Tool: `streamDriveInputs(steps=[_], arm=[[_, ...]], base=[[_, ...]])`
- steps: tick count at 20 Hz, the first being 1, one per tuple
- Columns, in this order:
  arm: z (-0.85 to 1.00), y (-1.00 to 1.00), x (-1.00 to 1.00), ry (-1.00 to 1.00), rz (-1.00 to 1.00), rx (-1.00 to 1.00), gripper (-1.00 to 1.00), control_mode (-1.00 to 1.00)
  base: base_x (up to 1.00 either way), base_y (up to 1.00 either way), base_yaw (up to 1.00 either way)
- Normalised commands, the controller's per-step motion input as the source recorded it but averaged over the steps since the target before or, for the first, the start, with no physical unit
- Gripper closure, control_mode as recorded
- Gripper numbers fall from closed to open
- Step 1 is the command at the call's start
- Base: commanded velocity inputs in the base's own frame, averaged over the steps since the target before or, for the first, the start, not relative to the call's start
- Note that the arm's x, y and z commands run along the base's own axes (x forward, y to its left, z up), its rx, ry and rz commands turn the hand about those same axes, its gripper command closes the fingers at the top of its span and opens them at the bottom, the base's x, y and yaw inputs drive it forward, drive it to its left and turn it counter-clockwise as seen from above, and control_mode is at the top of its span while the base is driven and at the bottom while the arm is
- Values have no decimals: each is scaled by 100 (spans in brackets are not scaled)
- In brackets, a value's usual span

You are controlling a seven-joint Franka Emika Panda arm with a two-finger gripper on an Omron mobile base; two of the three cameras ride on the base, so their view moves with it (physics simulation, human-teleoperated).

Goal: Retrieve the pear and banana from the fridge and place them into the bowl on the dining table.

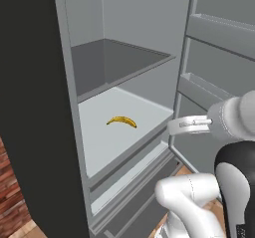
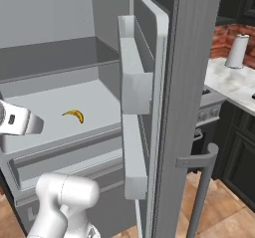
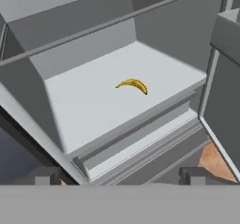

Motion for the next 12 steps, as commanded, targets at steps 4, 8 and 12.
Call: streamDriveInputs(steps=[4, 8, 12], arm=[[-29, 1, 0, 0, 10, -11, -100, -100], [-41, 6, 20, 0, 9, -13, -100, -100], [-31, 4, 38, 0, 3, -10, -100, -100]], base=[[0, 0, 0], [0, 0, 0], [0, 0, 0]])
